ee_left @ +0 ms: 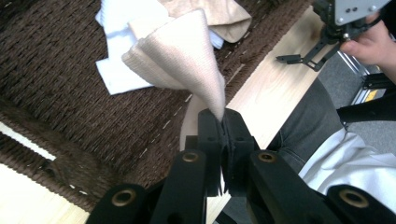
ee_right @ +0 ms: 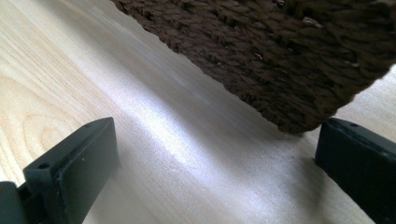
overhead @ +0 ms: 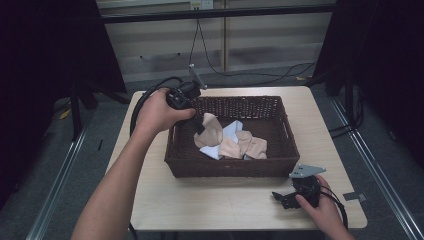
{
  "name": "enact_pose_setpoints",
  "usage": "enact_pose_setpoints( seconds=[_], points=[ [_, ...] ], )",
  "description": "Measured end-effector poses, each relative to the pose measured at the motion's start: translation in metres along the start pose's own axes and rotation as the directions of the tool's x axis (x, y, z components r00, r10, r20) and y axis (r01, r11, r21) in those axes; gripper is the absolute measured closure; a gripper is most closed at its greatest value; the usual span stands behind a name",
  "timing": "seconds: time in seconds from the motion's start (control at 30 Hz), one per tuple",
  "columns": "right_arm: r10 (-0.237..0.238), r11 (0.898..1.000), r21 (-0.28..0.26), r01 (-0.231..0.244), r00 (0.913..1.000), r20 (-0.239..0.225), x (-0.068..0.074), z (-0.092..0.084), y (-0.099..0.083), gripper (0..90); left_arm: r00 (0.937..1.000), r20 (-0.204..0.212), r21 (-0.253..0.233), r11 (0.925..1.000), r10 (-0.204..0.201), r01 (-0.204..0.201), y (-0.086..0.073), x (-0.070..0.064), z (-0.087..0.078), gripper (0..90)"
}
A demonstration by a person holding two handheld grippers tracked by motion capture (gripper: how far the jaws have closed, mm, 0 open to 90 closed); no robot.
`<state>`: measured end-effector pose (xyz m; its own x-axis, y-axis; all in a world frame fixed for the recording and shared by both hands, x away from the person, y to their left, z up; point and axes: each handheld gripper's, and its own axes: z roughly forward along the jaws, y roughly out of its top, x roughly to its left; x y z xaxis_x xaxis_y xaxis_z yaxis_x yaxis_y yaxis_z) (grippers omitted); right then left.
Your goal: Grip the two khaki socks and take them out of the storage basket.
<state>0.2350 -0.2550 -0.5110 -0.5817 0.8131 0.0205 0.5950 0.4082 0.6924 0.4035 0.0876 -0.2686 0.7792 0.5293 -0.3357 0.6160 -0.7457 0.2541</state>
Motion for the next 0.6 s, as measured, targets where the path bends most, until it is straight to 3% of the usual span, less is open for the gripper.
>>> enact_pose_setpoints(
  seconds=[0.33, 0.6],
  points=[
    [0.000, 1.000, -0.002, 0.000, 1.0000, 0.000, 0.000, 0.000, 0.000, 0.0, 0.9978, 0.003, 0.034, 0.9972, 0.066, -0.066, -0.006, -0.017, 0.000, 87.6],
    [-0.001, 1.000, -0.003, 0.001, 1.0000, -0.002, 0.000, 0.000, 0.000, 0.0, 0.9975, 0.006, 0.045, 0.9965, 0.070, -0.070, -0.011, -0.018, 0.004, 87.5]
  ],
)
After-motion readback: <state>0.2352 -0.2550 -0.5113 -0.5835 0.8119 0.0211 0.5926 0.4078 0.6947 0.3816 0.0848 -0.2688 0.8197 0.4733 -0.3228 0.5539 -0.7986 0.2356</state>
